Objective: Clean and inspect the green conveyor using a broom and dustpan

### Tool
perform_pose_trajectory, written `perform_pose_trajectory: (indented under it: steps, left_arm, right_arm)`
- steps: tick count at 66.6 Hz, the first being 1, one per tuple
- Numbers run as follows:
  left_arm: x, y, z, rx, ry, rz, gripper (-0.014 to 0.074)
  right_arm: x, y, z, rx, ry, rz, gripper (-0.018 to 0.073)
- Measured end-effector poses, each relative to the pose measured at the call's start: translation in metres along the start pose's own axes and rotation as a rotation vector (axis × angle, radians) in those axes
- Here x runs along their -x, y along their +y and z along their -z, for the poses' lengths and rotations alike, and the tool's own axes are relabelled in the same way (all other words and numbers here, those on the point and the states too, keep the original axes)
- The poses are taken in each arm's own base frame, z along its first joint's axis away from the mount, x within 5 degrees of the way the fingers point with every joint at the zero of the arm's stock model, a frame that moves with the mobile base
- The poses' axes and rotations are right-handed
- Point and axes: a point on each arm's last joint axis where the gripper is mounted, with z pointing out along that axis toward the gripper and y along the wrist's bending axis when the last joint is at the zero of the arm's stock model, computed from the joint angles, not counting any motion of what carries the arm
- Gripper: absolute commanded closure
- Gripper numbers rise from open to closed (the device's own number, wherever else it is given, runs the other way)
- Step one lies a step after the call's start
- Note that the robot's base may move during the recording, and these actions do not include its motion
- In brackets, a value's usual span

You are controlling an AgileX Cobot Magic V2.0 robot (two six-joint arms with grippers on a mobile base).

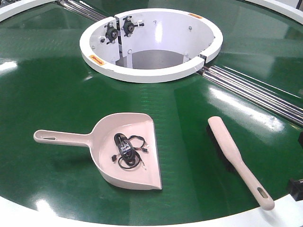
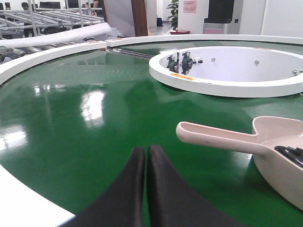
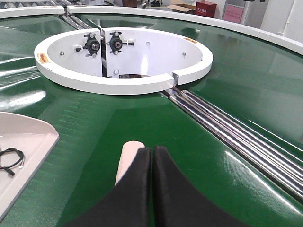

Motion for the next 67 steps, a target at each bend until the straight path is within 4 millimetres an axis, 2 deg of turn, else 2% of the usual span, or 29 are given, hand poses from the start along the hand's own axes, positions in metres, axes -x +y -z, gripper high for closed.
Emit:
perform_pose_trajectory:
  steps: [36,44,59,67]
  left_arm:
    - [0.0,0.0,0.0,0.0,0.0,0.0,0.0603]
    - [0.0,0.0,0.0,0.0,0.0,0.0,0.0603]
    - [0.0,0.0,0.0,0.0,0.0,0.0,0.0603]
    - [0.0,0.0,0.0,0.0,0.001,0.0,0.0603]
  right_arm:
    - [-0.003,0.0,0.004,-0.004,-0.018,0.033,0.0563]
    - [-0.018,0.001,0.016,-0.015,-0.085,0.036,0.0563]
    - [-0.079,0.006,0.033,-0.033,-0.189,0.042,0.0563]
    - [-0.085,0.006,0.039,-0.037,-0.24,0.044,0.0563]
